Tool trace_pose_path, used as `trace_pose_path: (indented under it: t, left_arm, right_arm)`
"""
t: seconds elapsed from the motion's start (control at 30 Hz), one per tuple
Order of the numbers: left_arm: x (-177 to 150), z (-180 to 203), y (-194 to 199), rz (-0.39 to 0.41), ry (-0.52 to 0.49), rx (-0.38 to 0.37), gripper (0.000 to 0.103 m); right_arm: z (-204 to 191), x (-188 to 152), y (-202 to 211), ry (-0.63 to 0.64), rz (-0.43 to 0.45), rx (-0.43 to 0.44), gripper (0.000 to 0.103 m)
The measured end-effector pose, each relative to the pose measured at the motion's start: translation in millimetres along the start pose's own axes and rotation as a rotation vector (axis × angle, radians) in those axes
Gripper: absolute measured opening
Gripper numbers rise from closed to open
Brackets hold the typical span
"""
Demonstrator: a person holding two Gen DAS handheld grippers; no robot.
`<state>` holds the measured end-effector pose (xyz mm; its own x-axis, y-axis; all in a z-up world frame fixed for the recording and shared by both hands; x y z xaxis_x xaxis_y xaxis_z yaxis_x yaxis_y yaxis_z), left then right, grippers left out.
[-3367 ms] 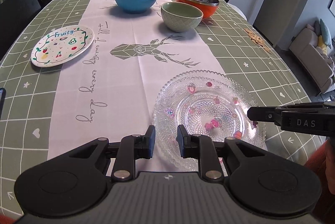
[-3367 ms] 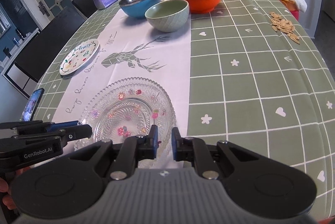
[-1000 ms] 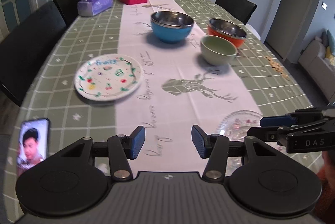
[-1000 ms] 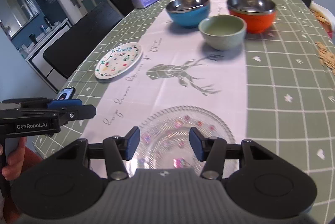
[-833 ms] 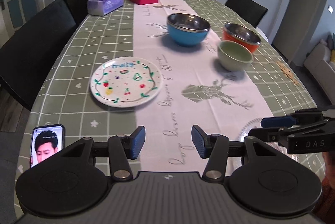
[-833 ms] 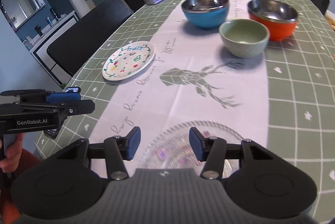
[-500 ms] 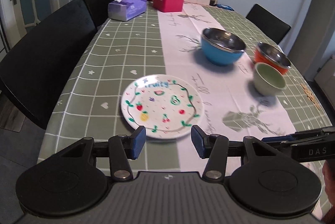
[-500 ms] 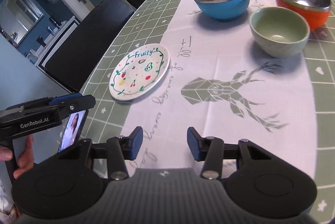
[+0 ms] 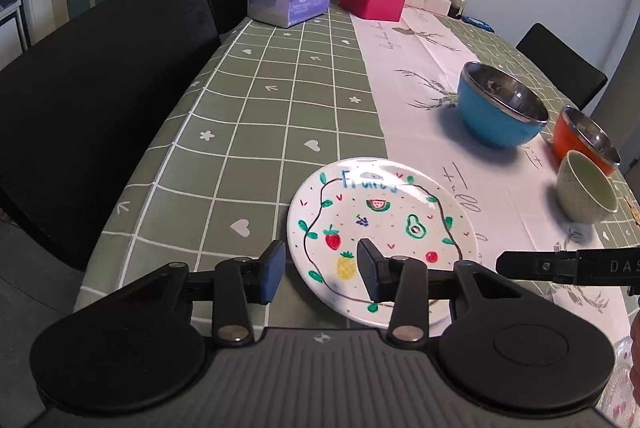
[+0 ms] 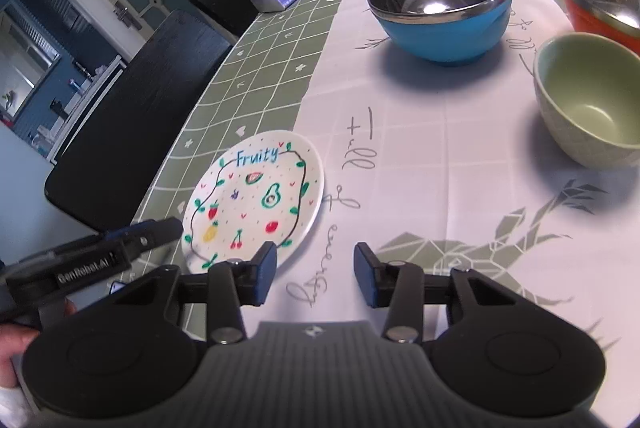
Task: Organize plates and bowls
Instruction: 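Move the right gripper to the white Fruity plate and grasp its rim, then lift the white Fruity plate by its rim with the right gripper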
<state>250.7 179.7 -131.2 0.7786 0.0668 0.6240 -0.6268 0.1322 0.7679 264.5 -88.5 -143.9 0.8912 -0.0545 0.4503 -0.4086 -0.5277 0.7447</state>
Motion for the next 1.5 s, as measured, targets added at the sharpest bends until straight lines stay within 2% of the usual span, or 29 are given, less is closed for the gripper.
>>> trace_pose_path:
  t: [0.37,0.5,0.67,0.8,0.9,1.1,1.23,1.5]
  left_arm:
    - [5,-10,-22,-0.027,0.024,-0.010,0.036]
    - [6,-16,-30,-0.043,0.052,-0.016,0.031]
    - [7,-17,-33,-0.027,0.055,-0.040,0.026]
    - [7,-17,-33,-0.028,0.054,-0.034,0.024]
    - [7,-18,-32,-0.028,0.059,-0.037,0.022]
    - [6,-13,-29,-0.027,0.029,-0.008,0.020]
    - [7,-11,-25,-0.017,0.025,-0.018,0.016]
    - [5,-4,-20,-0.019,0.000,-0.020,0.016]
  right_arm:
    - [4,12,-22,-0.039,-0.005,0.008,0.035]
    - [3,13,-25,-0.036,-0.006,0.013,0.027]
    - [5,15,-28,-0.062,-0.003,0.046,0.026]
    - [6,13,-32,-0.090,-0.018,0.067,0.011]
    - [5,13,-32,-0.084,-0.015,0.060,0.009]
    - [3,12,-32,-0.073,-0.012,0.056,0.008]
    - [7,12,-31,-0.084,-0.008,0.059,0.008]
    - [9,11,-24,-0.088,-0.001,0.048,0.008]
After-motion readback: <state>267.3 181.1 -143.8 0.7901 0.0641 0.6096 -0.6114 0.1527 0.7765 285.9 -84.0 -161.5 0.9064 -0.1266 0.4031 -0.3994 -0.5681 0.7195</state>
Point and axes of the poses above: each gripper's, at about its wrist camera, not at the fingertips, and y roughly against the way its jaws point, z to its right, x to its top, the point moved 3 cm from there along -y, roughly the way its jaws point, and after that the axes turned 2 degrees about -z, right-handed, at the moved point
